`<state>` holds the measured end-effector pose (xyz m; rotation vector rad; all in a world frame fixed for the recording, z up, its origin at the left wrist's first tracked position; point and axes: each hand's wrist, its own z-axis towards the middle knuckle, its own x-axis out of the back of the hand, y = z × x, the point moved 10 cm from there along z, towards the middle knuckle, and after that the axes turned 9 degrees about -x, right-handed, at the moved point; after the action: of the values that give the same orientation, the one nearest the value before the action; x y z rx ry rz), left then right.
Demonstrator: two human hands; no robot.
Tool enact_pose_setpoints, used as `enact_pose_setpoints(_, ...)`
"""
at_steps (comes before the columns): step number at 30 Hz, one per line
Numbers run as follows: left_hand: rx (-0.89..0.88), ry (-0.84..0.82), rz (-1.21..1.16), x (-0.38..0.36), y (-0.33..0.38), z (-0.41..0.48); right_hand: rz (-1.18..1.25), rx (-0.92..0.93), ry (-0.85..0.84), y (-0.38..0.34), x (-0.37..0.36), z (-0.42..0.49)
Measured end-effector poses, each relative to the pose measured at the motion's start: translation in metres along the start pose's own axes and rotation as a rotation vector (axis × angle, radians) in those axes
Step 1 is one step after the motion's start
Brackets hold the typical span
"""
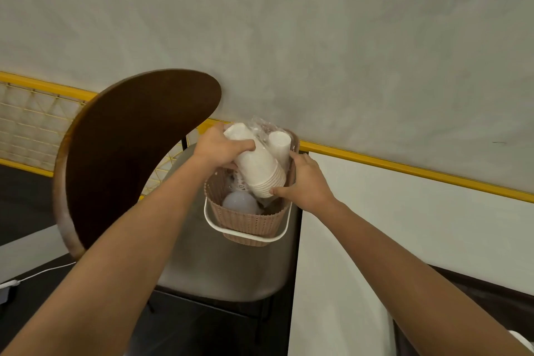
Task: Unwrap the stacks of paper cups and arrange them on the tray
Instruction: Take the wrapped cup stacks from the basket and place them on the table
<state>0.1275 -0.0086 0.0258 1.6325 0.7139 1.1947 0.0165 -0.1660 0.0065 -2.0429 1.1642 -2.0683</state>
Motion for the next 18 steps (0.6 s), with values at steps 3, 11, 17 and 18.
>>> enact_pose_setpoints(3,-0.021,0.002,-0.09,0.008,0.013,-0.002,-0.028,-0.014,-0.015,-0.006,-0.002,0.005)
enact_pose_setpoints(11,-0.019,0.022,-0.244,0.015,0.023,-0.015,0.365,-0.012,-0.004,-0.024,0.016,0.002)
enact_pose_setpoints(17,-0.042,0.005,-0.39,0.009,0.029,-0.028,0.705,-0.088,-0.056,-0.021,0.035,-0.011)
enact_pose_setpoints(18,-0.05,-0.011,-0.402,0.006,0.031,-0.032,0.709,-0.092,-0.051,-0.02,0.039,-0.014)
